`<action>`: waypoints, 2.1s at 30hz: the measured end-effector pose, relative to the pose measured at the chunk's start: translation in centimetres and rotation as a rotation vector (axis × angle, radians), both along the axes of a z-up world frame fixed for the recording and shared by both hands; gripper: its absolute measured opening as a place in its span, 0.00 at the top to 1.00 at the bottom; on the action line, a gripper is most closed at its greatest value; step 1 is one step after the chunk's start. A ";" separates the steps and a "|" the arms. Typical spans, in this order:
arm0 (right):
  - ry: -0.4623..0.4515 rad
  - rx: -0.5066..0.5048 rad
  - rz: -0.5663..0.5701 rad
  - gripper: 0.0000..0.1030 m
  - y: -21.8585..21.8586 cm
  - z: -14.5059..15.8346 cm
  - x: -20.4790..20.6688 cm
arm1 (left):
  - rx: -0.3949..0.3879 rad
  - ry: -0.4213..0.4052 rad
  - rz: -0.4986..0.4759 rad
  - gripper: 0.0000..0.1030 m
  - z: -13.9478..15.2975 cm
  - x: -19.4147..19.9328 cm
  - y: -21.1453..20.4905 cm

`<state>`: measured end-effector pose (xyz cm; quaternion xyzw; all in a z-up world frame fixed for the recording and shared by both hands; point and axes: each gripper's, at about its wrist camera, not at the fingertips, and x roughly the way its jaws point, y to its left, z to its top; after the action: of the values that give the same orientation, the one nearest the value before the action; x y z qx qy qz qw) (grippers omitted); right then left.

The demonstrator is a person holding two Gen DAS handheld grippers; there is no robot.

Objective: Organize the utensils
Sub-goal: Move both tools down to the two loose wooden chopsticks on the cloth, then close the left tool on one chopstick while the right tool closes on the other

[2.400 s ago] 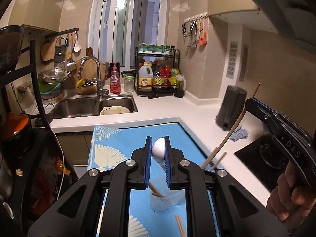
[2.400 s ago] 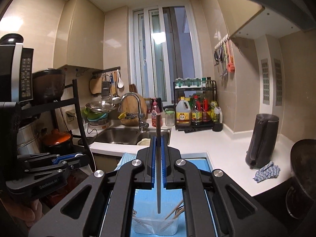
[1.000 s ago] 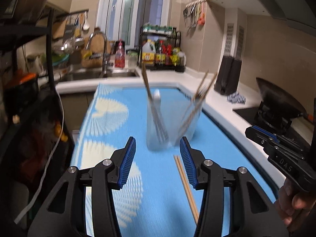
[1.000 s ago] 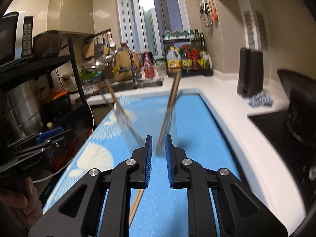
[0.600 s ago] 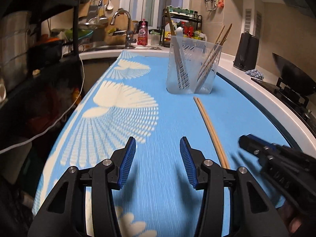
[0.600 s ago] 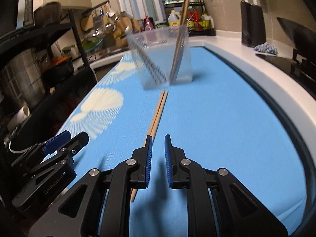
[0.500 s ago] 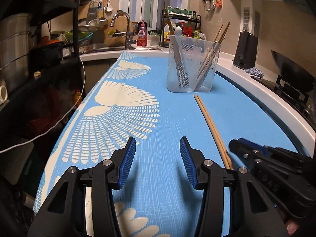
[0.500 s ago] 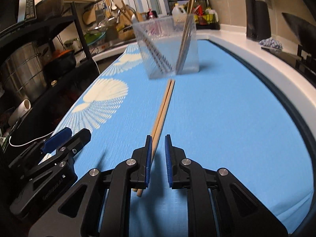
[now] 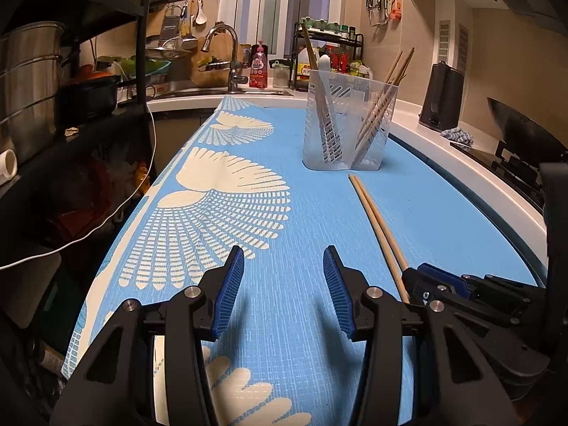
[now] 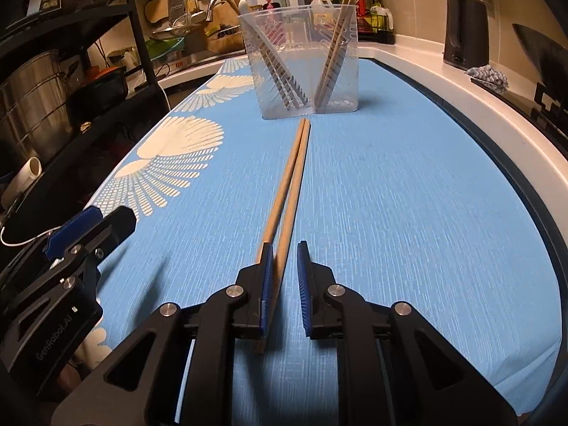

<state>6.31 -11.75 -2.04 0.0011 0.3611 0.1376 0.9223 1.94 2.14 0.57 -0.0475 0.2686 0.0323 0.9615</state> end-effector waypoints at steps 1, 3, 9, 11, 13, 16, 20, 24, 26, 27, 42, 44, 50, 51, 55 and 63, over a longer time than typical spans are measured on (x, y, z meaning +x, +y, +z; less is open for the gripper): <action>0.000 -0.005 0.003 0.86 0.0 0.0 0.0 | -0.001 0.005 -0.001 0.55 0.0 0.1 0.0; 0.003 0.001 0.002 0.88 -0.2 0.1 0.0 | -0.006 0.011 -0.002 0.55 -0.2 0.1 -0.1; -0.017 -0.004 -0.030 0.94 -2.3 0.2 -0.3 | 0.001 0.031 -0.052 0.55 -0.5 0.3 -1.3; -0.031 -0.010 -0.053 0.94 -3.4 0.3 -0.5 | -0.006 0.043 -0.068 0.55 -0.6 0.6 -1.8; -0.024 0.021 -0.066 0.94 -4.5 0.3 -0.5 | -0.021 0.060 -0.091 0.55 -0.8 1.0 -2.6; -0.029 0.027 -0.096 0.94 -5.8 0.3 -0.4 | -0.021 0.076 -0.127 0.55 -1.2 1.2 -4.3; -0.048 0.022 -0.121 0.94 -7.2 0.3 -0.3 | -0.001 0.080 -0.167 0.54 -1.3 1.6 -6.4; -0.042 0.031 -0.139 0.94 -8.5 0.1 0.0 | 0.018 0.095 -0.184 0.49 -1.6 2.3 -8.1; -0.030 0.030 -0.130 0.91 -8.8 -0.1 0.1 | 0.028 0.108 -0.185 0.48 -1.8 2.6 -8.6; -0.034 0.027 -0.124 0.91 -8.8 -0.1 0.1 | 0.033 0.115 -0.185 0.48 -2.0 2.7 -8.8; -0.072 -0.004 -0.118 0.94 -9.2 -0.4 -1.5 | 0.053 0.074 -0.109 0.94 -2.5 0.8 -5.1; -0.077 -0.004 -0.116 0.94 -9.1 -0.4 -1.4 | 0.043 0.068 -0.082 0.94 -2.5 0.4 -3.8; -0.086 -0.013 -0.114 0.94 -9.0 -0.4 -0.9 | 0.018 0.066 -0.067 0.93 -2.7 0.2 -2.5; -0.087 -0.015 -0.110 0.94 -9.0 -0.4 -0.8 | 0.022 0.064 -0.067 0.93 -2.7 0.2 -2.6; -0.086 -0.017 -0.106 0.94 -9.1 -0.4 -0.7 | 0.030 0.052 -0.069 0.92 -2.9 0.3 -2.7; -0.090 -0.021 -0.107 0.94 -9.1 -0.5 -0.9 | 0.034 0.040 -0.065 0.92 -3.1 0.0 -2.8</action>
<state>5.40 -20.84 -2.50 0.0047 0.3200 0.0842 0.9437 1.94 -0.67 -2.51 -0.0217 0.2884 0.0067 0.9572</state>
